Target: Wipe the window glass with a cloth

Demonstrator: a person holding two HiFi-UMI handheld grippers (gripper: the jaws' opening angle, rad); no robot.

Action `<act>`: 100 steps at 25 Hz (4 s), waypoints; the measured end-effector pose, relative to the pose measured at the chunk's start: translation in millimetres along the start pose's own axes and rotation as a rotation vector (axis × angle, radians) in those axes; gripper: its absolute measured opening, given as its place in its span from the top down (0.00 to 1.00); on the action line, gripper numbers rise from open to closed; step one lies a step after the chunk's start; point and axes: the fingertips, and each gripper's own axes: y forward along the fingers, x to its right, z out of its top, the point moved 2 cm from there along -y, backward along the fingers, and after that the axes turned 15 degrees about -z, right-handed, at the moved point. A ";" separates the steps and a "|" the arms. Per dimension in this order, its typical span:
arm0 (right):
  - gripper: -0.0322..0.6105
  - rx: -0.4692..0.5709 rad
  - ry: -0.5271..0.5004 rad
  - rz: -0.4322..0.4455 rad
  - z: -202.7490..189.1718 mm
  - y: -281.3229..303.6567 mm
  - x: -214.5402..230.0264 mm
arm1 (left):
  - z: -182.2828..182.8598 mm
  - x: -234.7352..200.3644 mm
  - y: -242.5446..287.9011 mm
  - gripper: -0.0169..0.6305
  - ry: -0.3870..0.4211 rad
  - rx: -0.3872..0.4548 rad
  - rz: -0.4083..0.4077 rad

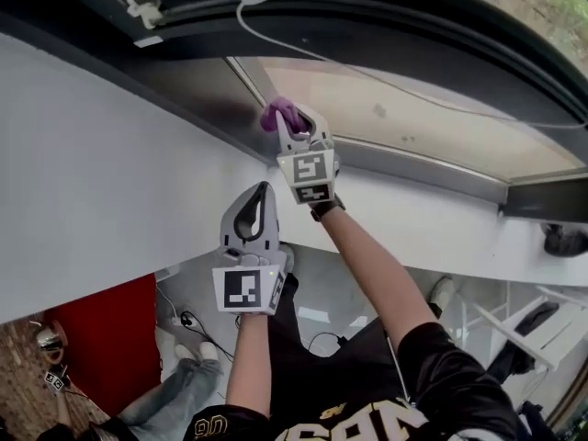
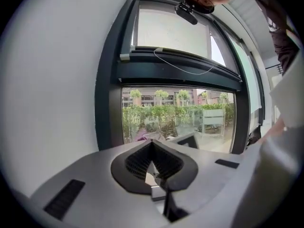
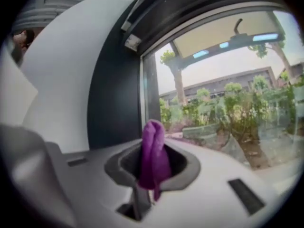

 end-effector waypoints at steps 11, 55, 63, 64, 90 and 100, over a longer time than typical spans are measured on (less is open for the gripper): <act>0.83 -0.122 -0.022 -0.261 -36.8 -53.5 164.9 | 2.7 70.1 51.5 0.96 -0.018 0.052 -0.111; 0.83 -0.317 0.005 -0.140 -121.9 -22.3 126.5 | -77.1 45.5 13.1 0.96 -0.135 -0.028 0.016; 0.83 -0.373 0.049 -0.448 -136.7 -158.2 388.5 | -65.3 196.3 120.4 0.96 -0.157 -0.002 -0.189; 0.83 -0.390 0.071 -0.495 -141.6 -175.0 421.2 | -64.2 212.3 130.6 0.96 -0.160 0.004 -0.206; 0.83 -0.302 0.244 -0.040 -175.8 -26.2 70.8 | -73.9 26.9 38.1 0.96 -0.049 0.017 -0.027; 0.83 -0.439 0.299 -0.178 -230.8 41.9 33.7 | -95.4 -24.1 14.2 0.96 -0.057 0.015 -0.021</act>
